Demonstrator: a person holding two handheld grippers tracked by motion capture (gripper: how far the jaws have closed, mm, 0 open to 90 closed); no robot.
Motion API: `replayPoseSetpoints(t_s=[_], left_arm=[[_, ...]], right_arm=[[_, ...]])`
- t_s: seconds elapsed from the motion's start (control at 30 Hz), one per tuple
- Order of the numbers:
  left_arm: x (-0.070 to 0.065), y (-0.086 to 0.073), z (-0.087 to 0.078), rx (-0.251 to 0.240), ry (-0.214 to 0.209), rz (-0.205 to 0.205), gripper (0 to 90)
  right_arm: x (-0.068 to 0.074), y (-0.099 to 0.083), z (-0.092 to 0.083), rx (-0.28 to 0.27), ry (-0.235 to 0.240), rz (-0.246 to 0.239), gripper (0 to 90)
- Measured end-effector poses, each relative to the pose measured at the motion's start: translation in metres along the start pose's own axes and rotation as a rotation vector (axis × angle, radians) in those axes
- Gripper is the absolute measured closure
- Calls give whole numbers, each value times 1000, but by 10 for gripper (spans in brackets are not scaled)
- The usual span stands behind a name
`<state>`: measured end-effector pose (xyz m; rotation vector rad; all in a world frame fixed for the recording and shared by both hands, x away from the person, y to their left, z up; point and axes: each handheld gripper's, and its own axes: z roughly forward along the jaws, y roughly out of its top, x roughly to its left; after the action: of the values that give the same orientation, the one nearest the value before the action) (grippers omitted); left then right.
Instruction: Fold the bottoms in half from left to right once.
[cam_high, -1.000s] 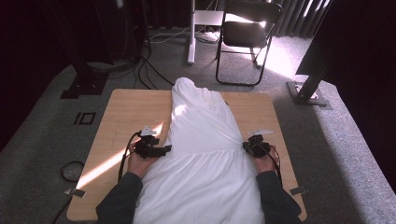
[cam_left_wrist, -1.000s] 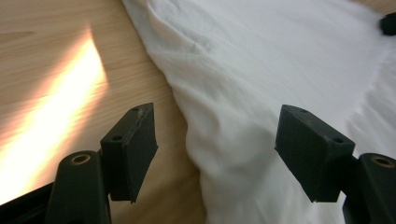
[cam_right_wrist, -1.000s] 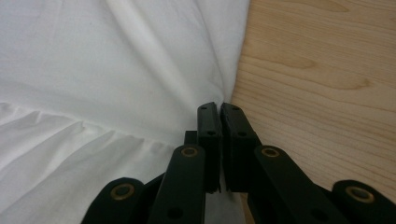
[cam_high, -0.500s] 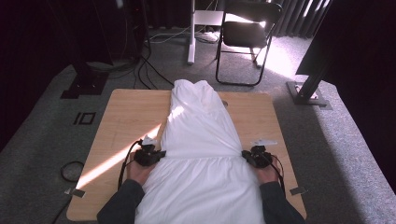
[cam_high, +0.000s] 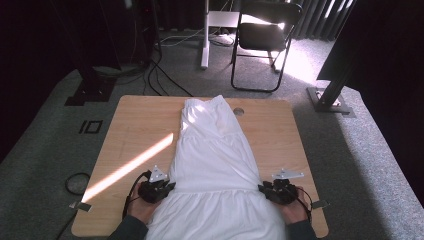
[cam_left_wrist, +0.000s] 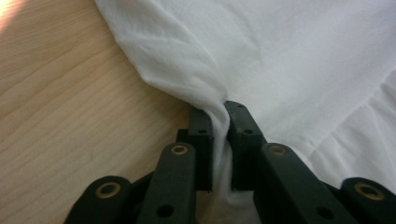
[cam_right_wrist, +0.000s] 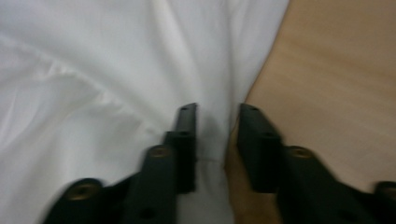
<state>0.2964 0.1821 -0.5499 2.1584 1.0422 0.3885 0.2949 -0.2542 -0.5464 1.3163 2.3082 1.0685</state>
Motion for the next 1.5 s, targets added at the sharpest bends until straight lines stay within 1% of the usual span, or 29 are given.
replayPoseSetpoints(t_s=[0.07,0.13,0.2,0.27,0.33,0.4,0.5,0.57,0.6,0.67,0.7,0.73,0.77,0.8,0.87,0.93,0.97,1.0,1.03,1.1,1.13,1.2,1.23,1.27,1.33,1.37,1.4,1.47,1.5], left_arm=[[0,2,0,-4,4,7,724],[1,3,0,-30,-2,-1,624],[4,5,2,-40,-9,-10,553],[5,6,4,-51,-16,-19,525],[5,6,8,-50,-23,-29,519],[3,6,11,-45,-24,-23,508],[2,5,13,-49,-24,-21,487],[2,4,12,-52,-26,-24,480],[2,4,12,-55,-26,-24,477],[1,3,13,-58,-21,-21,471],[0,3,13,-62,-18,-16,467],[0,2,13,-66,-16,-12,462],[0,2,13,-66,-16,-12,459],[-1,1,13,-75,-13,-12,459],[-2,0,13,-75,-5,-9,457],[-3,0,13,-72,3,-2,450],[-3,0,13,-72,3,-2,445],[-6,1,14,-69,16,9,445],[-7,1,14,-68,21,11,428],[-10,1,15,-65,24,18,413],[-11,1,15,-64,28,26,413],[-12,1,15,-65,30,23,414],[-13,1,15,-65,30,22,414],[-12,1,15,-66,26,24,414],[-12,1,14,-63,13,32,415],[-11,1,13,-55,-2,28,414],[-8,3,11,-46,-18,3,417],[-3,7,7,-76,-32,-19,404],[2,14,2,-98,-30,-29,398]], right_arm=[[-4,15,-2,-52,14,6,573],[-5,34,-1,-83,26,-13,566],[-6,53,8,-84,22,-37,605],[-8,70,23,-79,41,-38,638],[-10,82,41,-54,54,-28,644],[-11,91,60,-33,83,-10,624],[-8,98,82,-13,103,-7,572],[-4,100,92,18,103,-1,531],[-3,100,97,37,105,-6,541],[0,99,100,66,136,-27,680],[3,99,100,82,123,-54,768],[6,99,99,94,87,-85,862],[6,99,99,94,87,-85,862],[7,99,96,94,64,-103,889],[4,104,83,50,25,-133,896],[-2,108,67,-12,-31,-135,896],[-2,108,67,-12,-31,-135,896],[-5,109,61,-39,-59,-129,897],[-20,112,44,-107,-114,-85,898],[-32,110,37,-132,-151,-50,897],[-36,108,37,-128,-165,-43,897],[-40,104,41,-113,-162,-29,897],[-43,100,48,-85,-160,-24,896],[-49,87,68,-20,-154,-4,895],[-52,79,81,5,-138,21,893],[-52,77,82,-14,-132,35,893],[-53,77,81,-15,-128,46,892],[-52,78,81,-1,-135,29,891],[-50,79,81,6,-142,17,891]])
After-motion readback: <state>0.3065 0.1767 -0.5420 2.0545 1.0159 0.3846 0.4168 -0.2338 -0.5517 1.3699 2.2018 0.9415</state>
